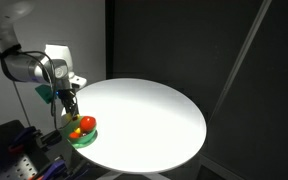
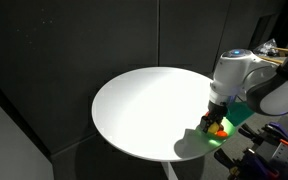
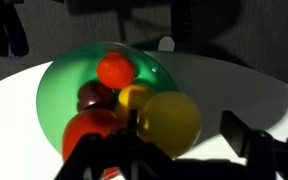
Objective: Pick up the yellow toy lemon from the table and put it in the green bowl
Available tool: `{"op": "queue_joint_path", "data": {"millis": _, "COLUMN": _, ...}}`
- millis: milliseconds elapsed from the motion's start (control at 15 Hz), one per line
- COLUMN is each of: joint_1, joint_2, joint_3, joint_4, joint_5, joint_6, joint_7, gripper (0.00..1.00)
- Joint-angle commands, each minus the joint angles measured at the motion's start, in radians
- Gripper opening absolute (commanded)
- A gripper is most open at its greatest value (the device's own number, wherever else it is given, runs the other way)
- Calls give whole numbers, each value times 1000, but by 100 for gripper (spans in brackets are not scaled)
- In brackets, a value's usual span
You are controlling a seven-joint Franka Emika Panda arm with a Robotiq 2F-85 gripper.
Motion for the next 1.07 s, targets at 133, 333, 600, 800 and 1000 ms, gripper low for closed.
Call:
{"op": "queue_joint_path", "data": {"millis": 133, "joint_1": 0, "joint_2": 0, "joint_3": 0, "joint_4": 1, "joint_5": 0, "joint_6": 0, "joint_7": 0, "gripper": 85}}
{"op": "queue_joint_path", "data": {"millis": 333, "joint_1": 1, "joint_2": 0, "joint_3": -1, "joint_4": 1, "joint_5": 0, "joint_6": 0, "joint_7": 0, "gripper": 85}}
{"op": "queue_joint_path", "data": {"millis": 600, "joint_1": 5, "joint_2": -9, "joint_3": 5, "joint_4": 1, "joint_5": -5, "joint_6": -5, "joint_7": 17, "gripper": 96}}
{"op": "queue_joint_path", "data": {"millis": 800, "joint_1": 18, "joint_2": -56, "joint_3": 15, "joint_4": 4, "joint_5": -18, "joint_6": -22, "joint_7": 55, "gripper": 100}}
{"op": "queue_joint_path", "data": {"millis": 1000, "joint_1": 21, "joint_2": -131, "joint_3": 43, "joint_4": -3, "joint_5": -2, "joint_6": -42, "joint_7": 70, "gripper": 100}}
